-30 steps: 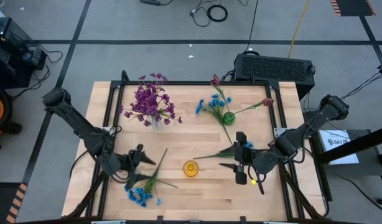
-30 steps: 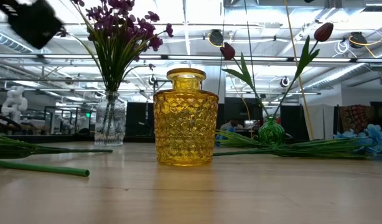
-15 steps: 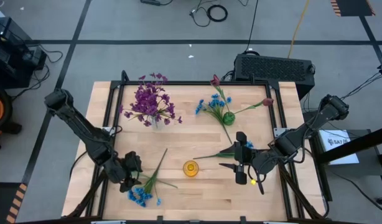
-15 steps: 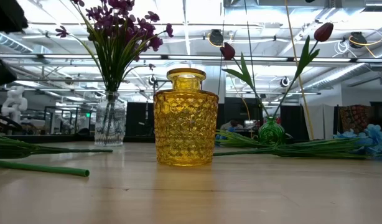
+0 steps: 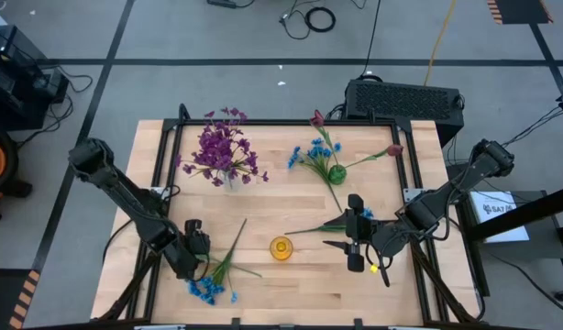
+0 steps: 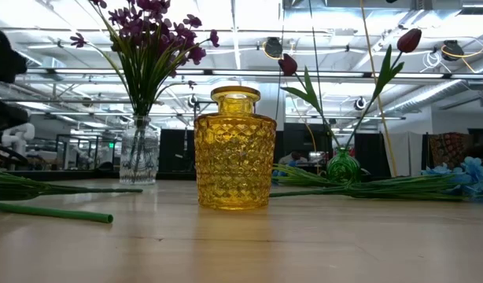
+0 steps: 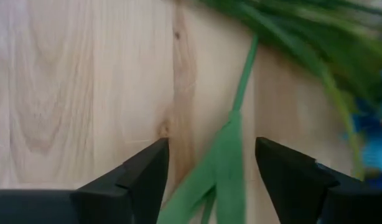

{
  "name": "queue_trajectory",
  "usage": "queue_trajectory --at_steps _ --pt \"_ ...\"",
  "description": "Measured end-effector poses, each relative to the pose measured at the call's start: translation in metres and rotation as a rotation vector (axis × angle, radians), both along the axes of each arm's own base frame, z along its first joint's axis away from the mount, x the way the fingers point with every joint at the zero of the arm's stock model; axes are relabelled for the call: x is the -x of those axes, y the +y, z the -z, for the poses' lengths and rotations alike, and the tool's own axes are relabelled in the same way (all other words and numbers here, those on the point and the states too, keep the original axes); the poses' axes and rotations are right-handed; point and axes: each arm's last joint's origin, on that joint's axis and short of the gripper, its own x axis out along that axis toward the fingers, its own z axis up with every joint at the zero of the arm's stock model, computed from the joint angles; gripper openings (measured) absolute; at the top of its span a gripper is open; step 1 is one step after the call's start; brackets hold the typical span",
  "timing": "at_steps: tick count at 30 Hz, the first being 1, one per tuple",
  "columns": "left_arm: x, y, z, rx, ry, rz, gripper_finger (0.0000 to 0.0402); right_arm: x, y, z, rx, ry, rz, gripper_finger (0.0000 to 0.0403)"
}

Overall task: Sort flowers into vase by color
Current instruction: Put the red flower into the green vase

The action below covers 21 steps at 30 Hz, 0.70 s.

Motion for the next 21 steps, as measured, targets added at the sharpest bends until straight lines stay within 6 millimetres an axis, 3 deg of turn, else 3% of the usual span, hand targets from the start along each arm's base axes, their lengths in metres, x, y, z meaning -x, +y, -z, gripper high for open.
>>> queue_trajectory --at_steps 10,21 --pt "-0.004 -0.004 0.012 -0.07 0.011 0.053 0.0183 0.0 0.0 0.0 0.007 0.0 -0.003 0.021" --pt "-0.014 -0.014 -0.003 -0.043 -0.013 0.1 0.0023 0.0 0.0 0.0 0.008 0.0 -0.003 0.021"
